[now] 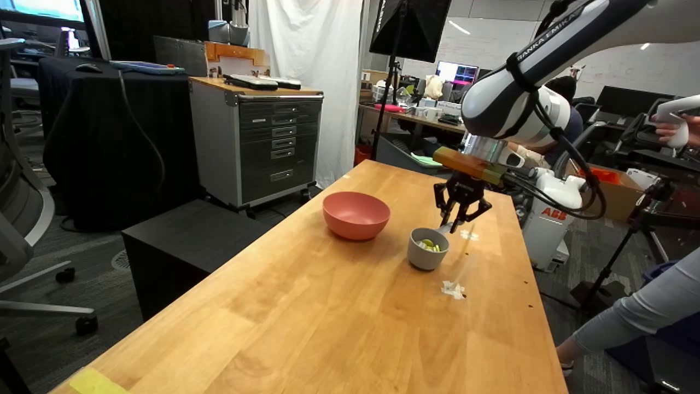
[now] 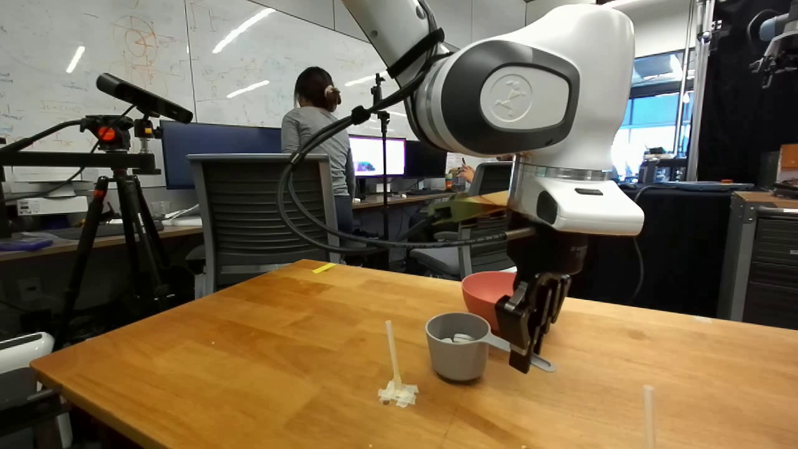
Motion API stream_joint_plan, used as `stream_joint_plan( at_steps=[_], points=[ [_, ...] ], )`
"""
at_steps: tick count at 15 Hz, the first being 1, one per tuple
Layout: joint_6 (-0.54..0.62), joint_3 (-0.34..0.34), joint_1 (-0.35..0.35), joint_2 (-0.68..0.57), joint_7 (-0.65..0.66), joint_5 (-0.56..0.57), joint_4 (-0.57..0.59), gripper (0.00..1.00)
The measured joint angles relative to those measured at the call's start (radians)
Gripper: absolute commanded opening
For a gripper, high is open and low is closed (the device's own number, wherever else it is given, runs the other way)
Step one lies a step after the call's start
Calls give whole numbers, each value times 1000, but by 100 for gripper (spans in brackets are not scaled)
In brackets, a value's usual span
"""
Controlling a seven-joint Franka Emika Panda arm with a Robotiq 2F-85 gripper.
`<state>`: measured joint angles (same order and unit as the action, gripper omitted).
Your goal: Pour the contents in the grey measuring cup into the pink bowl
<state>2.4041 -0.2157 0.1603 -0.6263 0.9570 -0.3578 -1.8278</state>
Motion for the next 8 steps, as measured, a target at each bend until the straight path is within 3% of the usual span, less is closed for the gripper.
stream_joint_plan(
  at_steps=[8],
  points=[
    [-43, -2, 24, 43, 7, 0, 32, 6]
  ],
)
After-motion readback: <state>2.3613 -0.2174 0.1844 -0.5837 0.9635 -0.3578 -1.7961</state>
